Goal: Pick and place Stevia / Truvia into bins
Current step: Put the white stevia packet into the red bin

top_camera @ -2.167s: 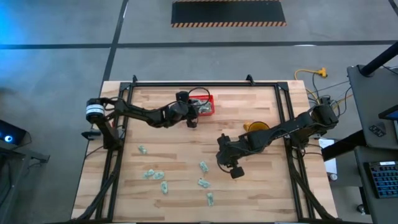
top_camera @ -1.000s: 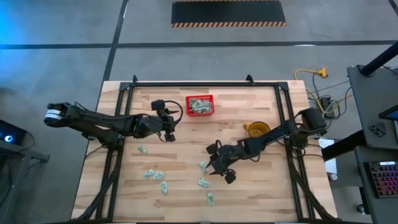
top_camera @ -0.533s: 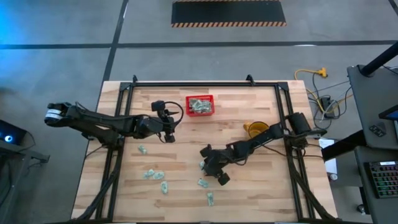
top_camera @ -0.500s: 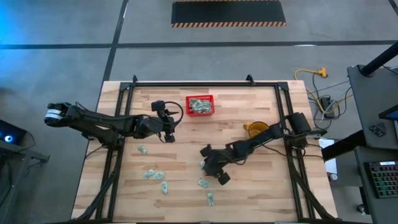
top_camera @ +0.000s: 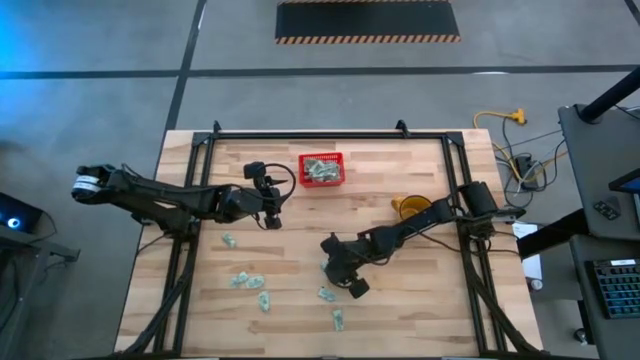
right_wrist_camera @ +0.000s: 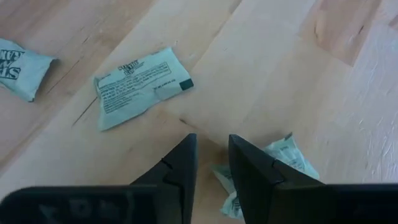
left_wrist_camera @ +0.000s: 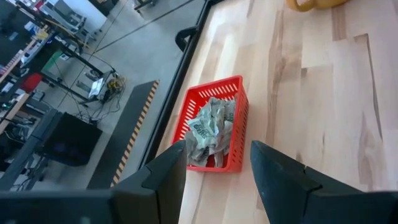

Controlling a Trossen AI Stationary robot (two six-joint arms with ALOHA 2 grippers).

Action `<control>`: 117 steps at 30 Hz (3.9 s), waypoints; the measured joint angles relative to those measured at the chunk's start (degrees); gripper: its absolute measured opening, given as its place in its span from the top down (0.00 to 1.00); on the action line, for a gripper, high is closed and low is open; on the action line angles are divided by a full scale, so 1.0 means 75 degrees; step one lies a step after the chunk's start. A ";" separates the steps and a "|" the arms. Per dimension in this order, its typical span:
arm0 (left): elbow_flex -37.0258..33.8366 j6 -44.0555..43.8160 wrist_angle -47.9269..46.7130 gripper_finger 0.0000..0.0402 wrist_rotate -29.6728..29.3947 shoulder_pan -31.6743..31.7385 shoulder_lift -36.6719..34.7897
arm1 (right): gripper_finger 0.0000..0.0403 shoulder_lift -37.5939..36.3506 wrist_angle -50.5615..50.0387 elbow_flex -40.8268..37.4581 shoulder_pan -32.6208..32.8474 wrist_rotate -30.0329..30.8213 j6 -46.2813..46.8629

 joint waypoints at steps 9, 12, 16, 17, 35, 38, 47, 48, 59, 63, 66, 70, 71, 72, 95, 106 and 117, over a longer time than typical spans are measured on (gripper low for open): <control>0.0001 0.0000 0.0002 0.60 -0.0003 0.0000 0.0017 | 0.87 -0.0016 -0.0040 -0.0038 0.0000 -0.0003 -0.0188; -0.0001 0.0000 0.0005 0.60 -0.0006 0.0000 0.0017 | 0.93 -0.0016 -0.0074 -0.0018 0.0020 0.0006 -0.0457; -0.0002 0.0000 0.0002 0.60 -0.0006 0.0000 0.0017 | 0.97 -0.0059 -0.0278 0.0058 0.0079 0.0439 -0.0648; 0.0001 0.0000 0.0002 0.60 -0.0006 0.0000 0.0017 | 0.98 -0.0096 -0.0389 0.0071 0.0083 0.0577 -0.0652; 0.0001 -0.0003 0.0008 0.60 -0.0006 0.0000 0.0017 | 0.98 -0.1107 -0.0808 -0.0114 0.0400 0.2716 -0.1198; 0.0001 -0.0003 0.0008 0.60 -0.0006 0.0000 0.0017 | 0.98 -0.1158 -0.0760 -0.0109 0.0231 0.3455 -0.1639; 0.0001 -0.0003 0.0006 0.60 -0.0006 0.0000 0.0017 | 0.98 -0.1173 0.0026 -0.0006 -0.0860 0.5078 -0.3051; 0.0001 -0.0002 0.0005 0.60 -0.0006 0.0000 0.0017 | 0.98 -0.1173 0.0143 -0.0006 -0.1054 0.5043 -0.3171; 0.0001 0.0006 0.0005 0.60 -0.0006 0.0000 0.0017 | 0.98 -0.1176 0.0855 -0.0003 -0.3133 0.3584 -0.2865; 0.0001 0.0009 0.0005 0.60 -0.0006 -0.0001 0.0017 | 0.98 -0.1176 0.0855 -0.0003 -0.3595 0.3180 -0.2502; 0.0001 0.0012 0.0005 0.60 -0.0006 0.0000 0.0017 | 0.98 -0.1176 0.0855 -0.0003 -0.3765 0.3012 -0.2250; 0.0001 0.0012 0.0005 0.60 -0.0006 0.0000 0.0017 | 0.98 -0.1176 0.0857 -0.0003 -0.3922 0.3000 -0.1726; 0.0001 0.0012 0.0005 0.60 -0.0006 -0.0001 0.0017 | 0.97 -0.1176 0.0839 -0.0003 -0.3948 0.3002 -0.1641; 0.0001 0.0012 0.0005 0.60 -0.0006 -0.0001 0.0017 | 0.96 -0.1176 0.0824 -0.0003 -0.3972 0.3007 -0.1566; -0.0005 -0.3335 -0.3324 0.60 0.2665 -0.0006 0.0017 | 0.73 -0.3320 -0.3137 0.0130 -0.2147 0.2025 0.0039; -0.0005 -0.6011 -0.6115 0.60 0.4175 -0.0016 0.0038 | 0.77 -0.4323 -0.3391 -0.0570 0.0123 0.1390 0.1199; -0.0011 -0.6746 -0.7040 0.60 0.4567 -0.0668 0.0531 | 0.80 -0.4253 -0.3051 -0.1120 0.1190 0.1422 0.1704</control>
